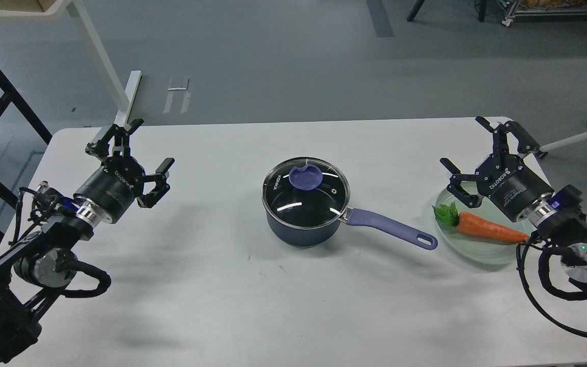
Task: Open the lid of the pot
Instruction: 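Move the right gripper toward the purple pot handle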
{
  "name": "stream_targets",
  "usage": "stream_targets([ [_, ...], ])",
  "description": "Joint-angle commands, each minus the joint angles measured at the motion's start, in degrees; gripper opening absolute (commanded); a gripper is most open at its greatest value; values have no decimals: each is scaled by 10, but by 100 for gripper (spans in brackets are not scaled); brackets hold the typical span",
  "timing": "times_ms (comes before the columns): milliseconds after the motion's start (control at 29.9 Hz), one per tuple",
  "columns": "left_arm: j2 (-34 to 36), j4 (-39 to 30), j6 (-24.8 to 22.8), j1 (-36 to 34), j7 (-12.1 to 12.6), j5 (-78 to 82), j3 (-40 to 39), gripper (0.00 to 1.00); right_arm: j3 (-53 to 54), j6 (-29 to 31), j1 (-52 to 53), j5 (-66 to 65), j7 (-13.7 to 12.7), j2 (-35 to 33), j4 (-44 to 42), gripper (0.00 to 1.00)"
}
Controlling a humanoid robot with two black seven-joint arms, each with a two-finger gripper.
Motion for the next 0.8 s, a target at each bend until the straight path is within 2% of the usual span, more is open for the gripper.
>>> stream_targets([
  [0,-4,-5,0,0,-3,9,0,99,-1,0,-2,0,0,0,0,100],
  [201,-2,-5,4,-3,1,6,-1,99,10,0,-2,0,0,-5,3,100],
  [368,13,8,1,-17,0,3,2,99,9,0,44,-20,0,-48,18,100],
  [602,34,28,0,-51,-10,9,13,99,-5,-25,156,-296,0,-107,90,100],
  [636,34,28,0,-52,-17,5,13,99,-15,-32,173,-336,0,-109,105,100],
  [736,35,28,4,-59,-63,12,18,99,-98,-46,254,-468,0,-115,143,100],
  [770,36,28,4,-61,-66,14,20,99,-127,-51,278,-500,0,-115,149,100],
])
